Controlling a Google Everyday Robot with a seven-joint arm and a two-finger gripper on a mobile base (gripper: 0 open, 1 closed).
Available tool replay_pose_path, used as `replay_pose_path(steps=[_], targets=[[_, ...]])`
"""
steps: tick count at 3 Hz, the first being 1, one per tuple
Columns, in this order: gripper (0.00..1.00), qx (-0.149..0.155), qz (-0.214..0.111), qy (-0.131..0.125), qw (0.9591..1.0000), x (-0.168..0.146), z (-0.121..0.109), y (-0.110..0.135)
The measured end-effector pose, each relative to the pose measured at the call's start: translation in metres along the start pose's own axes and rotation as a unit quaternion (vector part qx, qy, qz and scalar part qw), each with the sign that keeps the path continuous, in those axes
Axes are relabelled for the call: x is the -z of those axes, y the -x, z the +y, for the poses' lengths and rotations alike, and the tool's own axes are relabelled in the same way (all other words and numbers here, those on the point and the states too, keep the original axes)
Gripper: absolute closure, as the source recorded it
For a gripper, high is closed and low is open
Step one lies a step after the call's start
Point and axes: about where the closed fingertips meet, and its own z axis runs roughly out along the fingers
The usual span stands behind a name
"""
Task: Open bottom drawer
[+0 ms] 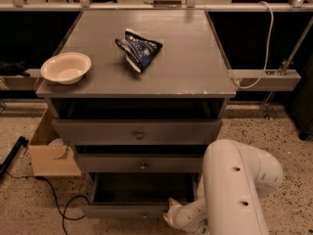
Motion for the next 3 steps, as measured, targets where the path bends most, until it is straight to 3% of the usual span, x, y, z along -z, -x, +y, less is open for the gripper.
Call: replay_pose_path(steps=[2, 3], targets=[[1.0, -0.006, -0.001, 0.0, 1.0, 0.0061, 0.0082, -0.0029], [1.0, 0.005, 0.007, 0.008, 0.9999, 0.0063, 0.0057, 0.0]])
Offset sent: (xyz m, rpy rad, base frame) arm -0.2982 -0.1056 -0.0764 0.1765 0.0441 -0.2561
